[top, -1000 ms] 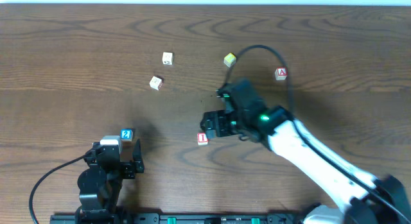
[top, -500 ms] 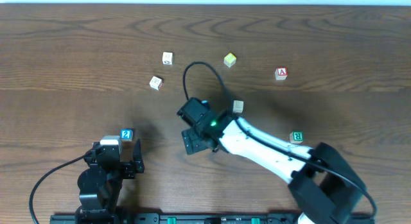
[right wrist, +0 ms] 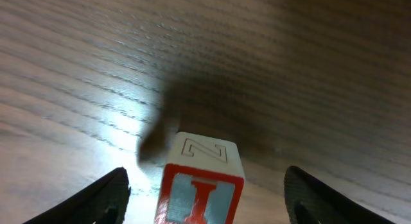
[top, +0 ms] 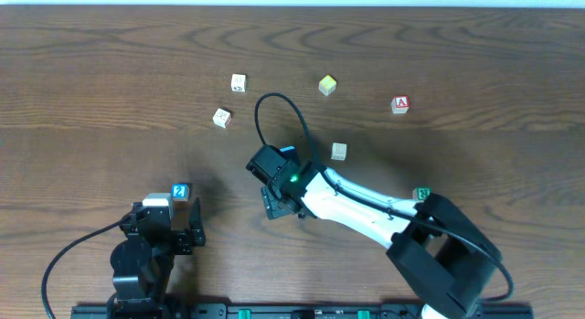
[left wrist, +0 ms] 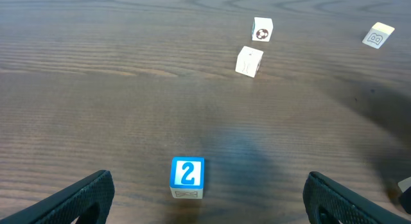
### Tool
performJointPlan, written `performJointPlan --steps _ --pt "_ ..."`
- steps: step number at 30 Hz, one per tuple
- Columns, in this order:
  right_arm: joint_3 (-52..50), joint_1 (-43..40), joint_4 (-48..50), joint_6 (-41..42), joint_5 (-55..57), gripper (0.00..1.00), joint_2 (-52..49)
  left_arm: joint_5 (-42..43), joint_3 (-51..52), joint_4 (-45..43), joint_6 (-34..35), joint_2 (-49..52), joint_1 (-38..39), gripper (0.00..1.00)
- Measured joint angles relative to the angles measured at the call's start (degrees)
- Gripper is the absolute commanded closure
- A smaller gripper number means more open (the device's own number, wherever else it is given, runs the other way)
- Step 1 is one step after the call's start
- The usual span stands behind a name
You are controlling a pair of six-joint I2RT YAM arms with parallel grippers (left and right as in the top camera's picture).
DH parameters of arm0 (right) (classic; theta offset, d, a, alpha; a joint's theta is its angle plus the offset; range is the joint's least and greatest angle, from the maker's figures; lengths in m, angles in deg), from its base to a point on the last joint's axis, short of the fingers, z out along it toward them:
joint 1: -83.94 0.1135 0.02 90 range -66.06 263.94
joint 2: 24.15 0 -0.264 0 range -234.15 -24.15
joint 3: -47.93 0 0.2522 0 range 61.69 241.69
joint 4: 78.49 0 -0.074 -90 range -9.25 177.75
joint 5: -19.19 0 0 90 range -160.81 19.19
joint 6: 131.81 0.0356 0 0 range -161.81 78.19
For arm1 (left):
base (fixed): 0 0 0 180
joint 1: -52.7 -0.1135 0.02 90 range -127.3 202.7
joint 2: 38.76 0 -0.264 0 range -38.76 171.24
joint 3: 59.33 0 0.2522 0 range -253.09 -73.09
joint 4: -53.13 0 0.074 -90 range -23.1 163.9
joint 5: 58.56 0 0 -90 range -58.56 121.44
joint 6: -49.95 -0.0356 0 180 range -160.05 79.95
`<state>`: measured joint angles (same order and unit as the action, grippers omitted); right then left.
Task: Spell out Ai2
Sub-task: 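Lift the red 'I' block and carry it toward the upper table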
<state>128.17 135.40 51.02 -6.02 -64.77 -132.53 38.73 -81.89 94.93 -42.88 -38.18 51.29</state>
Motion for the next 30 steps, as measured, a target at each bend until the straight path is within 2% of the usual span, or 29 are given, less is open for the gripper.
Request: performJointPlan --steps 4,9,15,24,30 --pt "0.0 0.0 0.6 0.1 0.1 0.46 -0.7 0.0 0.0 0.0 0.0 0.0 0.0 0.05" --pt "0.0 0.0 1.6 0.0 0.1 0.51 -0.7 0.0 0.0 0.0 0.0 0.0 0.0 0.05" --pt "0.0 0.0 1.8 -0.3 0.1 0.64 -0.7 0.0 0.0 0.0 0.0 0.0 0.0 0.05" --pt "0.0 0.0 1.8 -0.2 0.1 0.64 -0.7 0.0 0.0 0.0 0.0 0.0 0.0 0.05" --pt "1.3 -0.4 -0.4 -0.3 0.0 0.71 -0.7 0.0 0.0 0.0 0.0 0.0 0.0 0.05"
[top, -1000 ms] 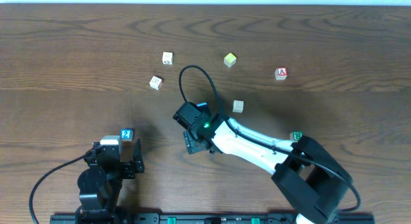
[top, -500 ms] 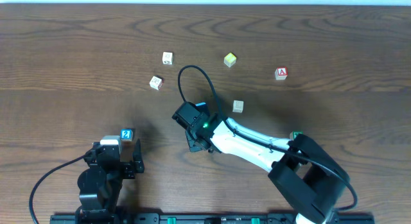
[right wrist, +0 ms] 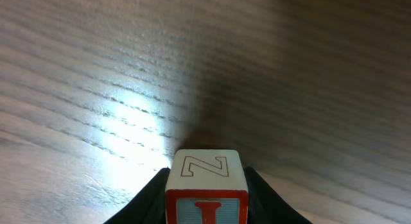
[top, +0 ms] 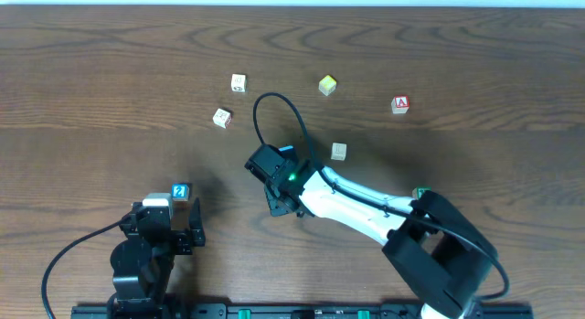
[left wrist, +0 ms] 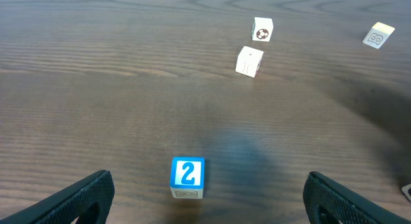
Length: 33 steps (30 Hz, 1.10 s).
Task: Spell out Ai2
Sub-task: 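Lift the red 'I' block and carry it toward the upper table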
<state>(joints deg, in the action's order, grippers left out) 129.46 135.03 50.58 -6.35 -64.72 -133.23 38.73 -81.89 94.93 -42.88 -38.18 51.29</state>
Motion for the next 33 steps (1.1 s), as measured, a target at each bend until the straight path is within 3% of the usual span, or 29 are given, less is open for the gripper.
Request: performJointPlan --steps 6,13,20,33 --pt "5.9 -2.3 -3.2 -0.6 0.2 0.75 0.0 0.0 0.0 0.0 0.0 0.0 0.0 0.05" --pt "15.9 -6.4 -5.6 -4.4 3.0 0.73 0.0 0.0 0.0 0.0 0.0 0.0 0.0 0.05" --pt "24.4 -13.4 -7.2 -7.5 5.6 0.79 -0.7 0.0 0.0 0.0 0.0 0.0 0.0 0.04" --pt "31.3 -14.3 -14.6 -5.6 2.6 0.82 -16.9 0.0 0.0 0.0 0.0 0.0 0.0 0.05"
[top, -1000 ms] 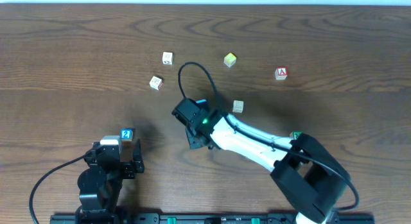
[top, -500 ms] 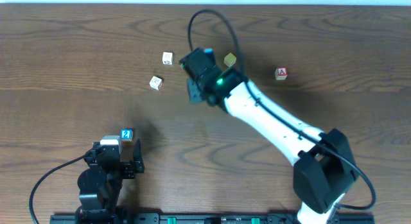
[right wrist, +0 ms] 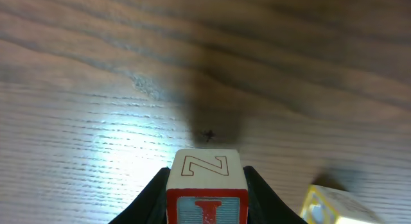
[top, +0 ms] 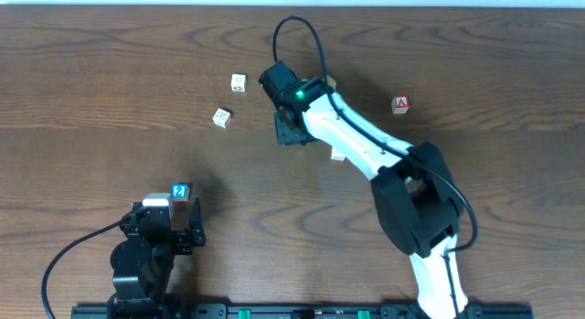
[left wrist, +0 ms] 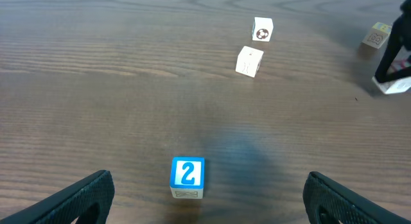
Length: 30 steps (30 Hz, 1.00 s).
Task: Spell out Ai2
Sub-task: 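Lift the red 'I' block and carry it toward the upper table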
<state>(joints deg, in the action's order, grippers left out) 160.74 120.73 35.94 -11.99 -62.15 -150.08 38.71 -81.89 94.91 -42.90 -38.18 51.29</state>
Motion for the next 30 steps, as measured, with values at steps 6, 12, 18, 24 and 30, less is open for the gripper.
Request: performJointPlan --steps 6,12,18,24,30 --pt "0.3 0.0 0.2 2.0 -0.3 0.81 -0.1 0.0 0.0 0.0 0.0 0.0 0.0 0.05" --pt "0.3 0.0 2.0 3.7 -0.3 0.81 -0.2 0.0 0.0 0.0 0.0 0.0 0.0 0.05" --pt "0.3 0.0 2.1 4.7 0.4 0.81 -0.2 0.0 0.0 0.0 0.0 0.0 0.0 0.05" --pt "0.3 0.0 2.1 5.6 0.8 0.82 -1.6 0.0 0.0 0.0 0.0 0.0 0.0 0.05" --pt "0.4 0.0 1.8 5.7 1.0 0.79 -3.4 0.0 0.0 0.0 0.0 0.0 0.0 0.05"
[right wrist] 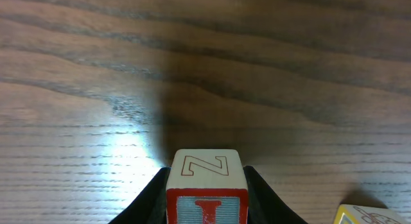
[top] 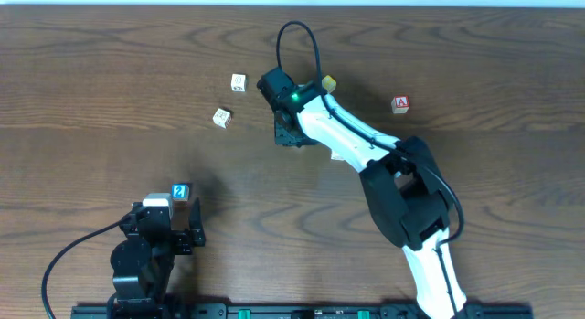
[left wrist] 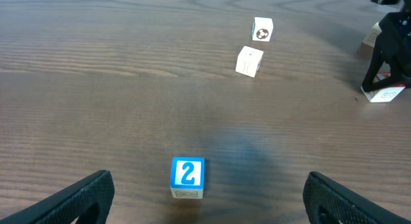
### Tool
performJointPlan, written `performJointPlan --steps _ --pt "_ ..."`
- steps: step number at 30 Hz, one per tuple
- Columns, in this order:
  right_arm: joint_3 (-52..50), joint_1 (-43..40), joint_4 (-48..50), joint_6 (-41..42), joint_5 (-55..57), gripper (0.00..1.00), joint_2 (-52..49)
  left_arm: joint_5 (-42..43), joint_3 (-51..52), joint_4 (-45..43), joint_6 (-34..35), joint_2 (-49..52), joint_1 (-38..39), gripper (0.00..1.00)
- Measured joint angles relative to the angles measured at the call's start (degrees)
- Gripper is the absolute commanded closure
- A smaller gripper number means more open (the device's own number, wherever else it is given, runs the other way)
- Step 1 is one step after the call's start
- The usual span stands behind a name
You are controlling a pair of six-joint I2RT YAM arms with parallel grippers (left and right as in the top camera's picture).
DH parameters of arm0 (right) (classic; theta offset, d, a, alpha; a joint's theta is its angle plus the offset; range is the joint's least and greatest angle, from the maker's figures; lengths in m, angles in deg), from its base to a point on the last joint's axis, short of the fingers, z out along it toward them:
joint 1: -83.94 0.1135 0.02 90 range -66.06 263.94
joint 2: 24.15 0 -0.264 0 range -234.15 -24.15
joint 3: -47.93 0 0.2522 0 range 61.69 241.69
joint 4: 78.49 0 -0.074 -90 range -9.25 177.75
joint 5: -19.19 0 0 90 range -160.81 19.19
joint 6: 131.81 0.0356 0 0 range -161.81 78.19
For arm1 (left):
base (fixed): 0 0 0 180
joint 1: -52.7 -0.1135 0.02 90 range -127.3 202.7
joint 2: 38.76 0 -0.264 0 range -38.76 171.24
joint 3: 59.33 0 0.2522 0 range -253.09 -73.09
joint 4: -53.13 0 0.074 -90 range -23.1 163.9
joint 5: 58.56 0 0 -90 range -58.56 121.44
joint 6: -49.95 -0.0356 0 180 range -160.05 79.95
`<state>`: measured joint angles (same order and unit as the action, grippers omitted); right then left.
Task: Spell out Ai2
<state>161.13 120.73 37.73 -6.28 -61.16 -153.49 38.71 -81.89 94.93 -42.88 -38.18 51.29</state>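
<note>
My right gripper (top: 285,132) is shut on the I block (right wrist: 205,185), a red-framed cube with an outlined N on its top face. It holds the block low over the table, left of a yellow block (top: 327,83); the held block (left wrist: 385,94) also shows in the left wrist view. The red A block (top: 400,104) lies further right. The blue 2 block (top: 180,191) sits at the near left, just ahead of my open left gripper (left wrist: 209,195), whose fingers (left wrist: 77,198) stand well apart on either side of that block (left wrist: 187,174).
Two white blocks (top: 239,82) (top: 221,117) lie left of the right gripper. A beige block (top: 338,154) sits partly under the right arm. The yellow block's corner (right wrist: 366,214) shows close to the held cube's right.
The right gripper, still shut on the I block, has shifted slightly left and sits a little lower over the table. The left arm and the 2 block have not moved.
The right gripper stood open around the I block near the table's middle. Then it was shut on the block there. A second ago it held the block at the far side beside the yellow block, and it is still about there.
</note>
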Motion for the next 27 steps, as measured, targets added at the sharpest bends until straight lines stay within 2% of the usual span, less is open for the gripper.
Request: performJointPlan --steps 6,11,15,18,19,22,23,27 --pt "0.0 -0.2 0.0 0.0 0.0 0.70 0.0 0.0 0.0 0.0 0.0 0.0 0.0 0.05" --pt "0.0 -0.2 -0.2 0.2 0.0 0.58 -0.1 0.0 0.0 0.0 0.0 0.0 0.0 0.05" --pt "0.0 -0.2 -0.3 0.3 0.1 0.58 -0.1 0.0 0.0 0.0 0.0 0.0 0.0 0.05" --pt "0.0 -0.2 -0.3 0.4 0.1 0.45 -0.1 0.0 0.0 0.0 0.0 0.0 0.0 0.04" --pt "0.0 -0.2 -0.3 0.2 0.2 0.37 -0.1 0.0 0.0 0.0 0.0 0.0 0.0 0.05" --pt "0.0 -0.6 -0.3 0.4 0.3 0.28 -0.1 0.0 0.0 0.0 0.0 0.0 0.0 0.04" --pt "0.0 -0.9 -0.4 0.3 0.2 0.20 -0.1 0.0 0.0 0.0 0.0 0.0 0.0 0.05" --pt "0.7 -2.2 -2.4 -0.1 -0.1 0.01 0.0 0.0 0.0 0.0 0.0 0.0 0.0 0.05"
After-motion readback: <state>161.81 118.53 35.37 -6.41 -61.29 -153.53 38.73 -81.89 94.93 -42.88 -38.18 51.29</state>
